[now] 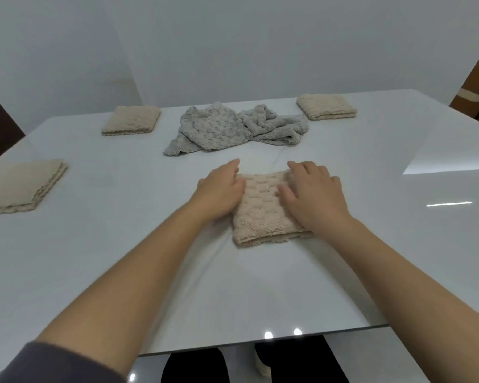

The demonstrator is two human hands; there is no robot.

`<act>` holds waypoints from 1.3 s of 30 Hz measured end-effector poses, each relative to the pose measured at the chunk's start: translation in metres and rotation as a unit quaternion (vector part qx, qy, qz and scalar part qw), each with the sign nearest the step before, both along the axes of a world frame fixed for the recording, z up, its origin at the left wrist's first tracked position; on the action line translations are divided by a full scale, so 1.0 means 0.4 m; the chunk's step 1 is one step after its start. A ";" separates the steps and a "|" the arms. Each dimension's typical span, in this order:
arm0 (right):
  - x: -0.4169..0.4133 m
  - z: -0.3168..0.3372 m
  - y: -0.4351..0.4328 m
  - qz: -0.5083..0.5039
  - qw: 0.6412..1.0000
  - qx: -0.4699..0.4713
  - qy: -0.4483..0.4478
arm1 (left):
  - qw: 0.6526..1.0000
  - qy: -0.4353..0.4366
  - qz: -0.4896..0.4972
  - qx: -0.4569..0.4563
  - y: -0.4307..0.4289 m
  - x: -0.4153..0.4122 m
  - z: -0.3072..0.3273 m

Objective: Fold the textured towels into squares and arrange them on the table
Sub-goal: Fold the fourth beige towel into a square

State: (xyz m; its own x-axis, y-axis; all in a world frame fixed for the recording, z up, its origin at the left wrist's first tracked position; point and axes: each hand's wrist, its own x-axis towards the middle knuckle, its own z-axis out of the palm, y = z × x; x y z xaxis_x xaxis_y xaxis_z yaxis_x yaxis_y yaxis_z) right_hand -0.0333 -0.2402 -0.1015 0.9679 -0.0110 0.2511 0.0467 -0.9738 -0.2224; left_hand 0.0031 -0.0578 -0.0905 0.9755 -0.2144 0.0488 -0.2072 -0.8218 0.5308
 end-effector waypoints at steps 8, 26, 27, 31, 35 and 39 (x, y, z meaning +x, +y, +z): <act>0.031 -0.016 -0.020 0.079 0.990 0.026 0.117 | 0.984 0.029 -0.028 -0.171 0.083 0.008 0.003; 0.049 -0.056 0.139 0.139 0.988 0.020 0.070 | 0.951 0.191 0.000 -0.243 0.156 -0.098 0.013; 0.057 -0.052 0.152 0.154 0.985 0.023 0.073 | 0.951 0.186 0.014 -0.247 0.167 -0.103 0.012; 0.089 -0.050 0.204 0.216 0.973 0.041 0.071 | 0.949 0.176 0.067 -0.252 0.203 -0.118 0.007; 0.107 -0.048 0.224 0.290 0.950 0.104 0.055 | 0.940 0.198 0.114 -0.253 0.219 -0.127 -0.005; 0.098 -0.034 0.224 0.283 0.933 0.220 0.020 | 0.967 0.129 0.189 -0.109 0.220 -0.138 -0.004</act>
State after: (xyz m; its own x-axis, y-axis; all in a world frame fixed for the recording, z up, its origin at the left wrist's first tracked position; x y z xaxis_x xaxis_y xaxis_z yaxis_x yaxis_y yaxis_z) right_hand 0.0061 -0.1506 -0.1152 0.8585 0.4109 0.3069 0.5090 -0.6097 -0.6075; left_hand -0.0521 0.0304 -0.0920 0.9680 0.1471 -0.2034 0.2485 -0.6757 0.6941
